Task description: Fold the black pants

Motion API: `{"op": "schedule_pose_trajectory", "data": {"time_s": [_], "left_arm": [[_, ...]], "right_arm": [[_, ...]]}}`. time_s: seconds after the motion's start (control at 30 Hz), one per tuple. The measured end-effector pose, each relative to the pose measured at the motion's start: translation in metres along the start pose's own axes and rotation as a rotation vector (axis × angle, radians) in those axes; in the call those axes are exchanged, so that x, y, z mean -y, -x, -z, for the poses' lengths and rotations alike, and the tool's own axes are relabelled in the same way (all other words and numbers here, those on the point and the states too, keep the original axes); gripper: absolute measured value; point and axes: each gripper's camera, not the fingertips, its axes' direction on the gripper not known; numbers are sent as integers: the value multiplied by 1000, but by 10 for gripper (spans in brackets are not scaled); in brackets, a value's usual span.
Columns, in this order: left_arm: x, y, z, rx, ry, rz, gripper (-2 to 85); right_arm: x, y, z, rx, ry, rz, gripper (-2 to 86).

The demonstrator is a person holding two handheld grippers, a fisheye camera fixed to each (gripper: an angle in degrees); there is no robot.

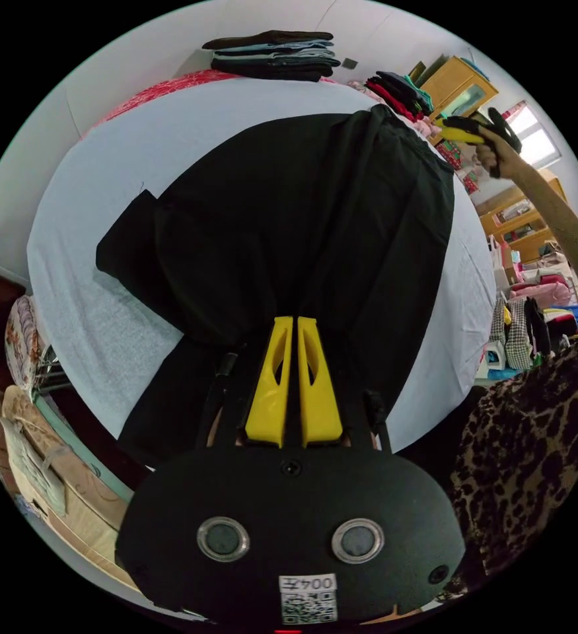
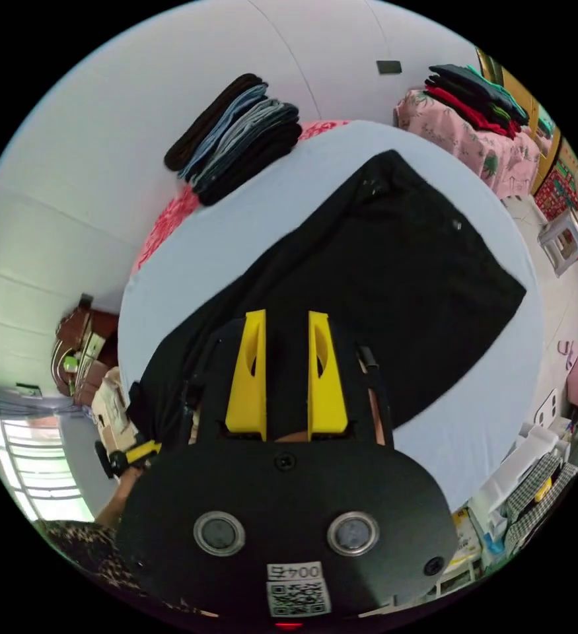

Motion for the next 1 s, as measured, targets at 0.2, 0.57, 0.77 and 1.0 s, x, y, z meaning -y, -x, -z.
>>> {"op": "schedule_pose_trajectory", "data": {"time_s": [0.2,0.57,0.77,1.0], "left_arm": [[-19,-7,-15,51,-32,97,10],[-46,-5,-37,46,-60,163,9],[-55,-4,-48,43,-48,160,10],[-61,6,-53,13,-27,214,9]], "right_arm": [[108,-13,-5,-125,84,36,115],[172,-27,1,-433,281,82,120],[176,-52,59,-355,234,71,21],[163,-104,162,-110,174,25,5]]}}
